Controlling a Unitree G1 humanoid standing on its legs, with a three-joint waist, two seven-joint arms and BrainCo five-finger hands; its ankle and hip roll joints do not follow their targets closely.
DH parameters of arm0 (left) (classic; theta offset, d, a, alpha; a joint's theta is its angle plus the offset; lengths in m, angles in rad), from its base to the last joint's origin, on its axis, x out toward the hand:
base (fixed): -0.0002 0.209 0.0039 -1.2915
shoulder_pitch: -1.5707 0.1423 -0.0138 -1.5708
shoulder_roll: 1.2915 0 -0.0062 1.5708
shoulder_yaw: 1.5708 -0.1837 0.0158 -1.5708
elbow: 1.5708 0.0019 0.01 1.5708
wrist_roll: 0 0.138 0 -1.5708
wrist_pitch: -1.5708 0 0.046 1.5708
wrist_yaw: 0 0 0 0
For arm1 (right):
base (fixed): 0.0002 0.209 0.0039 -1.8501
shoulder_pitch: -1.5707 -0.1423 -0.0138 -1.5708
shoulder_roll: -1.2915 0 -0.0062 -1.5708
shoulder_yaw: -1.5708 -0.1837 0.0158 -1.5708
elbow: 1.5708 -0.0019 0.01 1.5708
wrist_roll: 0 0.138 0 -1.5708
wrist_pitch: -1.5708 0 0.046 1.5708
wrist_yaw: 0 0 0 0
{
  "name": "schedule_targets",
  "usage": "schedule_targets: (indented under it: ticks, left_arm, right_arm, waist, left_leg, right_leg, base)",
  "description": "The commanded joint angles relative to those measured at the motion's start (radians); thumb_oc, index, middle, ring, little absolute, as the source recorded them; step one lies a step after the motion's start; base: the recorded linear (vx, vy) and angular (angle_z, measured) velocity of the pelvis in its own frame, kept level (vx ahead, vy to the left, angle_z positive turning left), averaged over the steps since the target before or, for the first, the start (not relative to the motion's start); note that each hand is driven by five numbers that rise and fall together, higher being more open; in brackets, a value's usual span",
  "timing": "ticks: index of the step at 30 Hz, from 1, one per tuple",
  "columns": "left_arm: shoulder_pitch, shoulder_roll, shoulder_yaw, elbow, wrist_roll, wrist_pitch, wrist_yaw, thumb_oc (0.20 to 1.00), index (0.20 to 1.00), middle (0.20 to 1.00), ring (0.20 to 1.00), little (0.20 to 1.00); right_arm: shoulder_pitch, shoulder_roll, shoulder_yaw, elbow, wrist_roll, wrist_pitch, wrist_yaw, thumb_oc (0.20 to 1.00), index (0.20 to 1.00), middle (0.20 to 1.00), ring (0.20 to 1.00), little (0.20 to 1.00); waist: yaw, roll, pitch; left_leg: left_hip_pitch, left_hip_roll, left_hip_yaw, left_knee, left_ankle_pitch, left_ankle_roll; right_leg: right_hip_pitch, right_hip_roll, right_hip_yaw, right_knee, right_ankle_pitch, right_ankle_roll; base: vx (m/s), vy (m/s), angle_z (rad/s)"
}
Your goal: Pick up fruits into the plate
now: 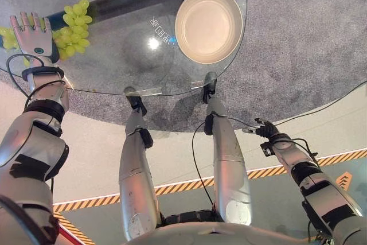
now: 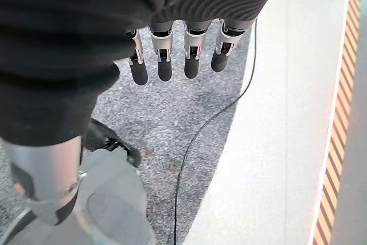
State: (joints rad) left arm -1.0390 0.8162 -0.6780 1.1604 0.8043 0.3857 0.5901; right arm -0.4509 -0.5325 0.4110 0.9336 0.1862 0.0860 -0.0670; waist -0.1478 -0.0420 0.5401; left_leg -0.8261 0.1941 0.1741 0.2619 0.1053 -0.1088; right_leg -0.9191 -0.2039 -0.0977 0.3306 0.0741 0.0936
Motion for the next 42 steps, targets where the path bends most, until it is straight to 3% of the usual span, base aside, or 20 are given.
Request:
schedule_targets:
  ticks: [1, 6, 12, 17, 21, 24, 30, 35, 42]
  left_arm:
    - [-0.041, 0.028, 0.027, 0.007, -0.011, -0.044, 0.009, 0.2, 0.2, 0.2, 0.2, 0.2]
    - [-0.05, 0.008, -0.017, -0.01, -0.043, -0.149, -0.066, 0.2, 0.2, 0.2, 0.2, 0.2]
    - [-0.046, -0.001, -0.075, -0.019, -0.087, -0.182, -0.177, 0.2, 0.2, 0.2, 0.2, 0.2]
    - [-0.004, 0.004, -0.071, -0.047, -0.171, -0.205, -0.183, 0.2, 0.2, 0.2, 0.2, 0.2]
    - [0.044, -0.005, -0.002, -0.087, -0.388, -0.273, -0.094, 0.2, 0.2, 0.2, 0.2, 0.2]
    - [0.104, -0.026, 0.105, -0.138, -0.521, -0.359, -0.025, 0.2, 0.2, 0.2, 0.2, 0.2]
    - [0.197, -0.073, 0.24, -0.235, -0.68, -0.48, 0.017, 0.2, 0.2, 0.2, 0.2, 0.2]
    - [0.29, -0.115, 0.353, -0.342, -0.84, -0.557, -0.017, 0.2, 0.2, 0.2, 0.2, 0.2]
    - [0.388, -0.171, 0.446, -0.455, -1.072, -0.608, -0.117, 0.2, 0.2, 0.2, 0.2, 0.2]
  right_arm:
    - [0.048, -0.011, 0.048, -0.024, 0.017, 0.003, -0.019, 1.0, 1.0, 1.0, 1.0, 1.0]
    - [0.052, -0.008, 0.049, -0.032, 0.011, 0.009, -0.035, 1.0, 1.0, 1.0, 1.0, 1.0]
    - [0.04, -0.024, 0.038, -0.032, 0.003, 0.007, -0.037, 1.0, 1.0, 1.0, 1.0, 1.0]
    - [0.049, -0.029, 0.024, -0.041, 0.003, -0.001, -0.044, 1.0, 1.0, 1.0, 1.0, 1.0]
    - [0.072, -0.017, 0.02, -0.06, 0.006, -0.016, -0.062, 1.0, 1.0, 1.0, 1.0, 1.0]
    - [0.113, 0.009, 0.007, -0.091, -0.002, -0.033, -0.09, 1.0, 1.0, 1.0, 1.0, 1.0]
    - [0.148, 0.041, -0.009, -0.098, -0.018, -0.043, -0.098, 1.0, 1.0, 1.0, 1.0, 1.0]
    - [0.186, 0.064, -0.031, -0.092, -0.037, -0.046, -0.09, 1.0, 1.0, 1.0, 1.0, 1.0]
    - [0.229, 0.072, -0.056, -0.12, -0.069, -0.04, -0.099, 1.0, 1.0, 1.0, 1.0, 1.0]
  waist:
    - [-0.013, -0.04, -0.02]
    - [-0.017, -0.032, -0.02]
    - [-0.023, -0.023, -0.02]
    - [-0.019, -0.019, -0.02]
    - [-0.01, -0.018, -0.02]
    - [0.003, -0.017, -0.02]
    - [0.029, -0.013, -0.02]
    - [0.052, -0.007, -0.02]
    - [0.062, 0.009, -0.02]
  left_leg:
    - [-0.059, -0.082, 0.0, 0.084, -0.069, 0.003]
    - [-0.045, -0.089, 0.007, 0.086, -0.074, 0.007]
    - [-0.019, -0.093, 0.021, 0.08, -0.077, 0.01]
    - [0.012, -0.1, 0.024, 0.075, -0.085, 0.013]
    - [0.053, -0.104, 0.026, 0.063, -0.09, 0.017]
    - [0.111, -0.109, 0.025, 0.052, -0.095, 0.02]
    - [0.225, -0.105, 0.03, 0.02, -0.1, 0.022]
    - [0.334, -0.102, 0.036, -0.006, -0.105, 0.026]
    - [0.416, -0.108, 0.034, -0.037, -0.108, 0.033]
  right_leg:
    - [0.03, 0.09, -0.02, -0.052, 0.021, -0.006]
    - [0.04, 0.088, -0.018, -0.05, 0.021, -0.005]
    - [0.059, 0.083, -0.019, -0.054, 0.022, 0.0]
    - [0.089, 0.08, -0.021, -0.058, 0.018, 0.002]
    - [0.128, 0.078, -0.024, -0.06, 0.008, 0.002]
    - [0.188, 0.071, -0.033, -0.065, -0.005, 0.002]
    - [0.298, 0.056, -0.059, -0.077, -0.026, 0.008]
    - [0.406, 0.036, -0.082, -0.092, -0.041, 0.014]
    - [0.487, 0.029, -0.089, -0.109, -0.053, 0.013]
  base:
    - [0.0, 0.0, 0.0]
    - [0.0, 0.0, 0.0]
    - [0.0, 0.036, 0.02]
    - [0.0, 0.0, 0.0]
    - [0.0, 0.0, 0.0]
    - [0.0, 0.0, 0.0]
    - [0.0, 0.001, 0.01]
    - [0.04, -0.003, 0.04]
    - [0.0, 0.013, 0.03]
